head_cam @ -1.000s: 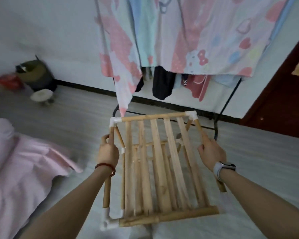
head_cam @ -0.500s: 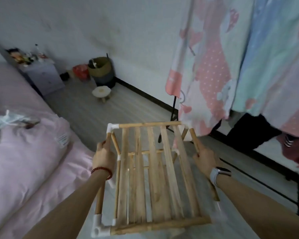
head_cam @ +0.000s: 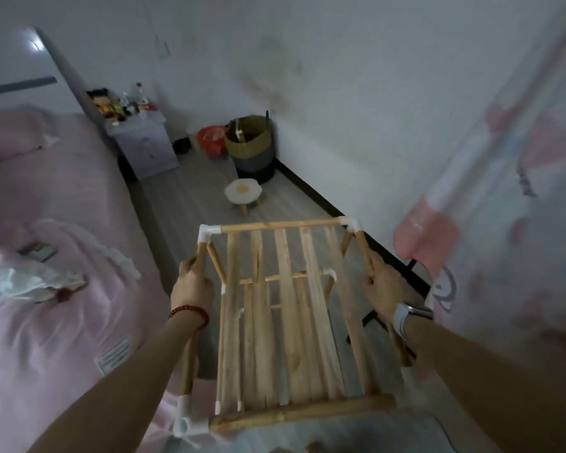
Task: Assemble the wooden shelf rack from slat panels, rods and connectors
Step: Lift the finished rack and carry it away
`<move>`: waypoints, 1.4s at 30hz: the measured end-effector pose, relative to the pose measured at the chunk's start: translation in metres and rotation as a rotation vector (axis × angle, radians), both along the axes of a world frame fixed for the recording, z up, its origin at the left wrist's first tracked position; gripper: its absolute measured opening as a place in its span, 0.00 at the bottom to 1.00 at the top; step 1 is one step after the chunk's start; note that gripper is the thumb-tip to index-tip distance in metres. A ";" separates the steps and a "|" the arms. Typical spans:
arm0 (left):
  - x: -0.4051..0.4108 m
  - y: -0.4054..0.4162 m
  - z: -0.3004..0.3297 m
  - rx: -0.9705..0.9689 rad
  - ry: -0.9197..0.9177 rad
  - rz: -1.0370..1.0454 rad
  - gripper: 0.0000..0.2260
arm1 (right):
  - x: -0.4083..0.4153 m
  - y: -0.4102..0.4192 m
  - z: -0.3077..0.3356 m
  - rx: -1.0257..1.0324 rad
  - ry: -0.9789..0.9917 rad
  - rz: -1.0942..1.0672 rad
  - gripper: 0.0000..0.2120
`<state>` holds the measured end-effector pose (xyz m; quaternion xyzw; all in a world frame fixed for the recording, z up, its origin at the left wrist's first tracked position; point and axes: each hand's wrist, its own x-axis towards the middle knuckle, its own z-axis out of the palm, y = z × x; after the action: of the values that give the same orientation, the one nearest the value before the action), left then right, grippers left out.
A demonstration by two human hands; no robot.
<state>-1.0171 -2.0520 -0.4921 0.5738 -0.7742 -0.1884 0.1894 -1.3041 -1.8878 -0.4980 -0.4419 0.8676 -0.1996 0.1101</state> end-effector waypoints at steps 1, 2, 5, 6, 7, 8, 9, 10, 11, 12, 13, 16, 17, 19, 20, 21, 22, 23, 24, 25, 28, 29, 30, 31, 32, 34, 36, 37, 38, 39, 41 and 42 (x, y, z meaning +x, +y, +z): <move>-0.010 -0.023 0.001 -0.005 -0.004 0.008 0.31 | -0.010 -0.028 0.005 0.035 -0.004 0.006 0.33; -0.017 -0.040 0.002 -0.007 -0.003 0.012 0.31 | -0.018 -0.049 0.011 0.070 -0.016 0.009 0.31; -0.043 -0.103 0.004 -0.016 0.016 0.009 0.31 | -0.039 -0.114 0.027 0.075 -0.105 0.004 0.26; -0.053 -0.131 0.002 -0.016 0.027 0.009 0.30 | -0.048 -0.143 0.026 0.049 -0.129 -0.010 0.24; -0.062 -0.153 0.000 -0.008 0.038 0.007 0.30 | -0.054 -0.162 0.027 0.039 -0.131 -0.040 0.22; -0.070 -0.171 -0.001 -0.001 0.044 0.004 0.30 | -0.060 -0.180 0.028 0.057 -0.106 -0.071 0.20; -0.080 -0.203 -0.003 0.001 0.049 -0.002 0.30 | -0.070 -0.210 0.023 0.075 -0.074 -0.086 0.22; -0.087 -0.227 -0.006 0.000 0.054 -0.008 0.30 | -0.079 -0.232 0.019 0.089 -0.039 -0.069 0.24; -0.096 -0.253 -0.009 -0.008 0.055 -0.020 0.30 | -0.087 -0.255 0.015 0.093 -0.005 -0.038 0.26; -0.104 -0.278 -0.012 -0.013 0.058 -0.031 0.30 | -0.096 -0.277 0.010 0.083 0.019 -0.018 0.26; -0.112 -0.302 -0.016 -0.002 0.066 -0.036 0.30 | -0.104 -0.298 0.004 0.079 0.016 -0.024 0.26; -0.139 -0.396 -0.022 0.033 0.061 -0.067 0.27 | -0.135 -0.383 -0.008 0.095 -0.009 -0.090 0.26; -0.146 -0.417 -0.022 0.030 0.067 -0.078 0.27 | -0.141 -0.400 -0.007 0.092 -0.025 -0.091 0.27; -0.166 -0.469 -0.019 0.022 0.081 -0.116 0.27 | -0.159 -0.444 -0.007 0.054 -0.035 -0.112 0.29; -0.175 -0.489 -0.017 0.024 0.090 -0.126 0.27 | -0.167 -0.461 -0.007 0.053 -0.031 -0.121 0.30; -0.189 -0.516 -0.016 0.020 0.092 -0.139 0.28 | -0.177 -0.484 -0.008 0.061 -0.029 -0.143 0.29; -0.198 -0.534 -0.015 0.016 0.093 -0.153 0.29 | -0.185 -0.498 -0.008 0.071 -0.035 -0.163 0.28; -0.209 -0.552 -0.015 0.009 0.084 -0.168 0.30 | -0.192 -0.513 -0.008 0.081 -0.041 -0.183 0.27; -0.222 -0.572 -0.017 0.010 0.077 -0.182 0.31 | -0.203 -0.529 -0.011 0.091 -0.045 -0.204 0.27; -0.233 -0.588 -0.020 0.015 0.072 -0.196 0.32 | -0.211 -0.542 -0.014 0.093 -0.056 -0.218 0.27; -0.278 -0.647 -0.035 0.031 0.052 -0.222 0.32 | -0.248 -0.589 -0.030 0.100 -0.083 -0.262 0.27; -0.292 -0.664 -0.039 0.037 0.047 -0.229 0.32 | -0.259 -0.602 -0.034 0.104 -0.084 -0.277 0.27; -0.310 -0.683 -0.046 0.044 0.038 -0.240 0.32 | -0.275 -0.618 -0.041 0.105 -0.078 -0.296 0.27; -0.329 -0.702 -0.054 0.052 0.030 -0.253 0.32 | -0.291 -0.636 -0.050 0.099 -0.073 -0.313 0.27; -0.345 -0.718 -0.060 0.060 0.024 -0.259 0.32 | -0.305 -0.651 -0.057 0.094 -0.072 -0.324 0.26; -0.378 -0.750 -0.073 0.103 0.026 -0.245 0.31 | -0.332 -0.683 -0.072 0.099 -0.082 -0.345 0.26; -0.410 -0.782 -0.086 0.136 0.014 -0.249 0.31 | -0.355 -0.711 -0.086 0.117 -0.116 -0.376 0.28; -0.422 -0.795 -0.091 0.159 0.005 -0.248 0.32 | -0.361 -0.720 -0.091 0.124 -0.138 -0.395 0.29; -0.429 -0.803 -0.094 0.178 0.001 -0.251 0.32 | -0.361 -0.725 -0.094 0.134 -0.153 -0.402 0.29; -0.444 -0.819 -0.098 0.205 0.004 -0.266 0.31 | -0.367 -0.734 -0.099 0.144 -0.190 -0.428 0.29; -0.476 -0.843 -0.109 0.240 0.006 -0.318 0.31 | -0.383 -0.747 -0.107 0.156 -0.247 -0.506 0.29; -0.479 -0.844 -0.107 0.249 0.003 -0.332 0.32 | -0.381 -0.747 -0.107 0.157 -0.257 -0.513 0.30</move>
<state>-1.4957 -2.8956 -0.5990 0.4568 -0.8287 -0.3121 0.0845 -1.6849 -2.6346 -0.6051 -0.1697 0.9427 -0.2076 0.1986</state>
